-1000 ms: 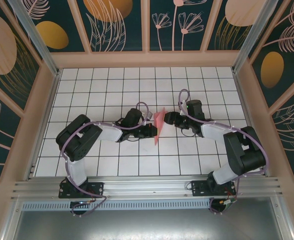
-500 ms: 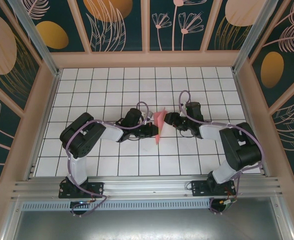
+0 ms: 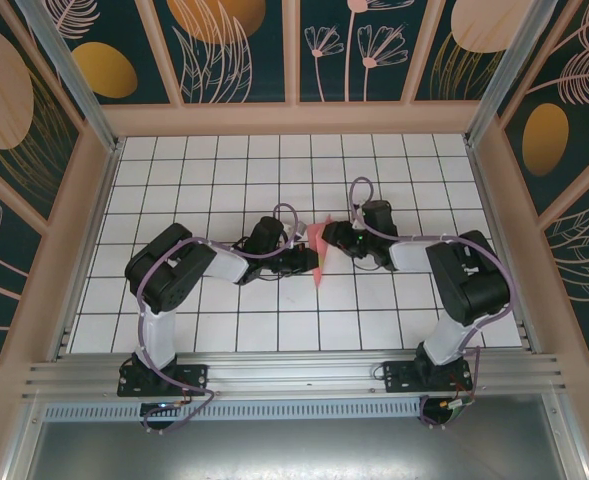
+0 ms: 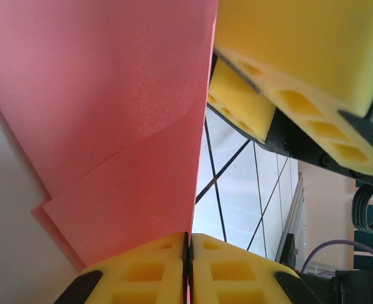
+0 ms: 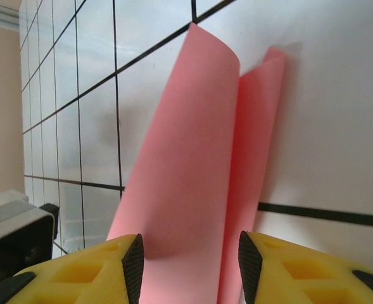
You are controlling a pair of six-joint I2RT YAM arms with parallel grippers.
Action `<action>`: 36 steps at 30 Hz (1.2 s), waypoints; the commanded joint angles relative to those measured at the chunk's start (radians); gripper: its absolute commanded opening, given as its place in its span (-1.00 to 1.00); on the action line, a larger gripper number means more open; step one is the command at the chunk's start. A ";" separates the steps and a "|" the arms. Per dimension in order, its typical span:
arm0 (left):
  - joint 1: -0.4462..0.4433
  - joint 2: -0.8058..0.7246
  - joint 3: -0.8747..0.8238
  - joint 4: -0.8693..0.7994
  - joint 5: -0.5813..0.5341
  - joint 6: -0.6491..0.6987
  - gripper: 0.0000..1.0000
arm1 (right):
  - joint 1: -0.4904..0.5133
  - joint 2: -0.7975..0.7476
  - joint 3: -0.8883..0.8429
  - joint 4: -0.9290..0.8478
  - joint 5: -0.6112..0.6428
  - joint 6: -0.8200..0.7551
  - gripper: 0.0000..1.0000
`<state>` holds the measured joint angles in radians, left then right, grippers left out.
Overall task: Fold a paper plane with a square sheet of paper (fold left side to right side)
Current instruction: Fold the wing for the fifth time at the center of the table.
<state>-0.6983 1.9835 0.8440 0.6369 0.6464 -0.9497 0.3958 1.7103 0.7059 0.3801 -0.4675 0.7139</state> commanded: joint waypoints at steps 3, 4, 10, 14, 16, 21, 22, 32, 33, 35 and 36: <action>0.009 0.015 0.016 0.019 -0.004 -0.005 -0.75 | 0.020 0.050 0.060 -0.073 0.036 0.002 -0.10; 0.009 0.015 0.016 0.018 -0.004 -0.005 -0.75 | 0.023 0.058 0.067 -0.089 0.041 0.002 -0.11; 0.011 0.007 0.018 -0.010 -0.019 0.010 -0.63 | 0.031 0.105 0.101 -0.148 0.048 0.001 -0.16; 0.015 -0.009 0.024 -0.045 -0.036 0.031 -0.57 | 0.033 0.113 0.099 -0.147 0.048 0.004 -0.16; 0.016 -0.020 0.029 -0.067 -0.045 0.046 -0.57 | 0.032 0.113 0.097 -0.149 0.049 0.004 -0.17; 0.024 -0.022 0.035 -0.091 -0.060 0.063 -0.69 | 0.032 0.113 0.096 -0.148 0.047 0.000 -0.16; 0.026 -0.020 0.035 -0.090 -0.060 0.064 -0.73 | 0.032 0.111 0.098 -0.149 0.047 -0.002 -0.17; 0.042 -0.025 0.024 -0.085 -0.056 0.073 -0.90 | 0.019 0.043 0.090 -0.109 0.041 -0.030 -0.04; 0.042 -0.027 0.024 -0.083 -0.056 0.074 -0.91 | 0.014 0.025 0.084 -0.099 0.041 -0.030 0.00; 0.043 -0.028 0.024 -0.080 -0.053 0.072 -0.92 | -0.001 -0.005 0.066 -0.069 0.030 -0.024 0.15; 0.043 -0.028 0.023 -0.080 -0.053 0.071 -0.92 | -0.009 -0.015 0.059 -0.054 0.019 -0.018 0.22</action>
<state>-0.6636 1.9850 0.8597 0.5640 0.5938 -0.9016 0.4068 1.7546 0.7818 0.2852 -0.4397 0.7063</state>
